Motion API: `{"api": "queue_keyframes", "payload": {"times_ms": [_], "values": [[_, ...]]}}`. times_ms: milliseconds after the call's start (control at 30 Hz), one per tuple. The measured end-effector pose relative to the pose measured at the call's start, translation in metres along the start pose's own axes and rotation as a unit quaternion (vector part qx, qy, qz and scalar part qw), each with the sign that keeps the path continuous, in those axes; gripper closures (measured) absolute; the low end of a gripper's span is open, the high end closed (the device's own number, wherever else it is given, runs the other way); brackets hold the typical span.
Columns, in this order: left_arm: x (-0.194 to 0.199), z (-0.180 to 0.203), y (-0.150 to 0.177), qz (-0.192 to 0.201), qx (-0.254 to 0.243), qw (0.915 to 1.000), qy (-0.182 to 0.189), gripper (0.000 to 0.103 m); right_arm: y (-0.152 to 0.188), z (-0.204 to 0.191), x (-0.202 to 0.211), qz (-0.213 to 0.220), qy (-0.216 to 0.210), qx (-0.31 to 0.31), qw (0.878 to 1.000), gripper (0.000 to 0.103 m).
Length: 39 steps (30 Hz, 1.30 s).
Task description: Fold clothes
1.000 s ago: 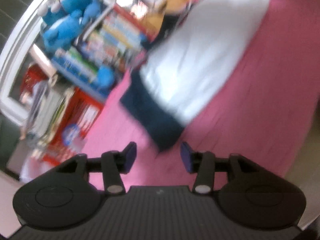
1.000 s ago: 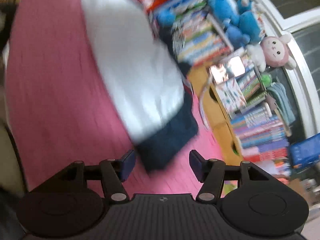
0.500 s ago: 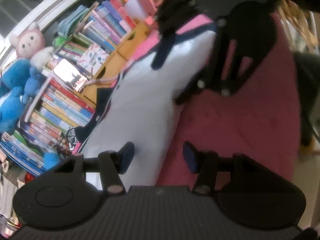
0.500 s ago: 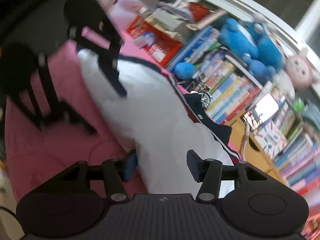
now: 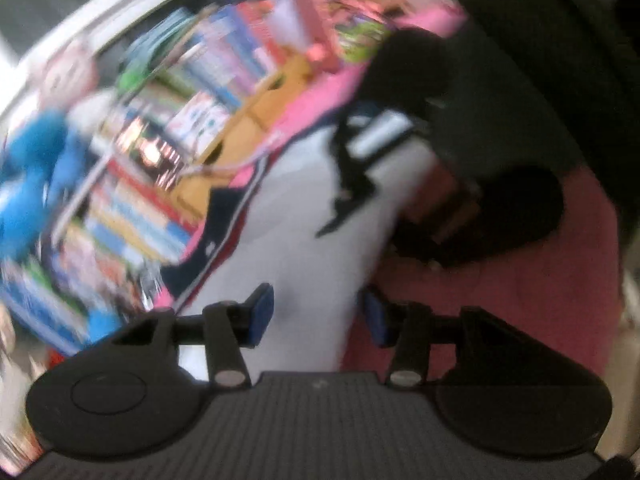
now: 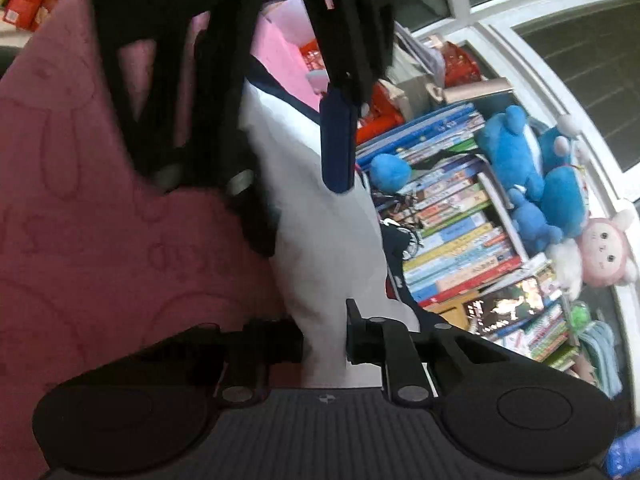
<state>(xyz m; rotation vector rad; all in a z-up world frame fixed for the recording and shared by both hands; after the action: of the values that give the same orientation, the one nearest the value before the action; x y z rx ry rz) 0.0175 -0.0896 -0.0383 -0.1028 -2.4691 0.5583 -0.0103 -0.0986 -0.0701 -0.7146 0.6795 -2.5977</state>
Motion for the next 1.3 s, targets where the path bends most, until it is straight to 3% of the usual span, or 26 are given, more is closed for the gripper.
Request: {"api": "queue_keyframes", "payload": {"times_ms": [67,100,167,267,400,600,700,767,800,900,967,1033,1100,1167,1200,1300], "values": [[-0.013,0.01,-0.001,-0.013,-0.022,0.9997,0.006,0.06,0.001,0.0,0.0,0.0,-0.003,0.008,1.0,0.088],[-0.02,0.012,0.0,-0.025,-0.024,0.9993,0.014,0.072,0.002,-0.001,0.001,-0.001,-0.002,0.014,1.0,0.089],[-0.025,0.011,0.009,-0.032,-0.008,0.9991,0.028,0.081,0.011,-0.003,0.004,-0.012,-0.009,0.024,1.0,0.09],[-0.018,-0.003,0.03,-0.056,0.06,0.9944,0.066,0.085,0.038,-0.001,0.008,-0.044,-0.008,0.04,0.998,0.093],[-0.001,-0.017,0.073,-0.091,0.139,0.9831,0.077,0.084,0.102,0.031,0.018,-0.119,0.014,-0.011,0.993,0.096],[0.034,-0.026,0.127,-0.152,0.24,0.9576,0.05,0.084,0.142,0.05,0.044,-0.157,0.034,-0.05,0.986,0.094],[0.052,-0.024,0.137,-0.179,0.255,0.9494,0.037,0.081,0.147,0.065,0.063,-0.161,0.022,-0.11,0.98,0.085],[0.068,-0.028,0.14,-0.188,0.263,0.9462,0.021,0.08,0.15,0.075,0.075,-0.164,0.013,-0.15,0.975,0.066],[0.076,-0.035,0.138,-0.177,0.274,0.9452,0.013,0.079,0.151,0.08,0.081,-0.165,0.009,-0.172,0.971,0.062],[0.093,-0.063,0.121,-0.122,0.307,0.9438,-0.015,0.073,0.152,0.113,0.098,-0.143,0.007,-0.289,0.946,0.058],[0.101,-0.084,0.104,-0.073,0.327,0.9415,-0.035,0.069,0.148,0.132,0.1,-0.117,0.015,-0.369,0.922,0.058],[0.083,-0.097,0.083,-0.026,0.357,0.9332,-0.034,0.063,0.141,0.146,0.09,-0.097,0.016,-0.445,0.89,0.06],[0.061,-0.109,0.062,0.021,0.387,0.9214,-0.03,0.063,0.131,0.156,0.066,-0.075,0.008,-0.497,0.864,0.073],[0.026,-0.117,0.059,0.02,0.388,0.9209,-0.029,0.063,0.119,0.156,0.031,-0.06,-0.006,-0.524,0.849,0.076],[0.005,-0.116,0.056,0.012,0.383,0.9231,-0.031,0.063,0.11,0.152,0.014,-0.058,-0.013,-0.526,0.848,0.076],[-0.053,-0.119,0.07,-0.052,0.4,0.9132,-0.058,0.071,0.085,0.143,-0.037,-0.06,-0.029,-0.531,0.845,0.076]]}}
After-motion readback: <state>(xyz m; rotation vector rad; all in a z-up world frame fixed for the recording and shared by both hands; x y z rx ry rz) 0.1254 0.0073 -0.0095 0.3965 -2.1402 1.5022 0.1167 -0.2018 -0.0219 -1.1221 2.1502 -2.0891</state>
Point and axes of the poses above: each gripper's, at about its wrist camera, not at the fingertips, and x roughly against the way its jaws point, z to its right, y to its underside, the point moved 5 cm from there along -x, roughly the way its jaws point, and after that the axes turned 8 degrees about -x, right-handed, at the moved point
